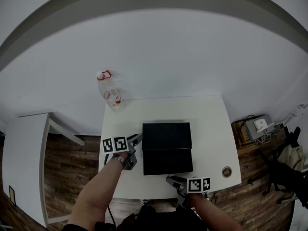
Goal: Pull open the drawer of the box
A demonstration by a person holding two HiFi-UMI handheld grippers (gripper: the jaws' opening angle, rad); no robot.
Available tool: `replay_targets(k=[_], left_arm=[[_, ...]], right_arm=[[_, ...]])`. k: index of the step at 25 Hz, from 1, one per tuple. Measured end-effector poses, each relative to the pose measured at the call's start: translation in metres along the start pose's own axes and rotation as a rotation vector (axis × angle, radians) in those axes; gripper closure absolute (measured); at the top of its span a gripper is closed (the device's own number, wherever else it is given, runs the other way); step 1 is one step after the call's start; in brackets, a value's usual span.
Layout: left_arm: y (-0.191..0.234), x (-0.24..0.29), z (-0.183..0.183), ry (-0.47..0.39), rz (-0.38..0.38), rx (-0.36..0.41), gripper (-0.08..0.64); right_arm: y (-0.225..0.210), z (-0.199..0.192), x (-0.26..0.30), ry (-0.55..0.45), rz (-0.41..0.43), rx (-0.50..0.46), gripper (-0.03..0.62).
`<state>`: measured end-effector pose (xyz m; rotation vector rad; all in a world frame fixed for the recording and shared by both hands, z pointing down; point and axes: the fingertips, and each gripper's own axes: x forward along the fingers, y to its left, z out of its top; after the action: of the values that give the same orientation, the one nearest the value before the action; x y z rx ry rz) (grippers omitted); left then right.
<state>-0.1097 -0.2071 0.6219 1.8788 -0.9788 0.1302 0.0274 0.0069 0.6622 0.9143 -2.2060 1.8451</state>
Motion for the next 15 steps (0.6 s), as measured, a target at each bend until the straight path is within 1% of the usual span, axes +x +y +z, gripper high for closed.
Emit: replay_targets(k=[3,4,6,8,10,13,15], left_arm=[[-0.003,-0.029,0.009,-0.056,-0.045,-0.015,0.420],[-0.006,-0.039,0.007,-0.061,-0.064,-0.010,0.424],[-0.017,-0.059,-0.005,-0.040,-0.103,0.009,0.557],[-0.035,-0.074,-0.026,0.010,-0.160,0.036,0.558],[-0.064,-0.088,-0.049,0.046,-0.244,0.060,0.558],[-0.119,-0.109,-0.080,0.065,-0.393,0.084,0.558],[-0.153,-0.123,-0.099,0.067,-0.482,0.075,0.558]], right_arm=[[0.006,-0.005,-0.024,-0.016,0.028,0.006,0.443],[0.007,-0.005,-0.033,-0.033,0.031,0.003,0.476],[0.011,-0.001,-0.052,-0.082,0.041,-0.008,0.587],[0.022,0.008,-0.068,-0.137,0.076,-0.016,0.589],[0.042,0.022,-0.084,-0.193,0.127,-0.029,0.589],[0.080,0.040,-0.106,-0.244,0.195,-0.100,0.589],[0.108,0.048,-0.119,-0.259,0.236,-0.158,0.589]])
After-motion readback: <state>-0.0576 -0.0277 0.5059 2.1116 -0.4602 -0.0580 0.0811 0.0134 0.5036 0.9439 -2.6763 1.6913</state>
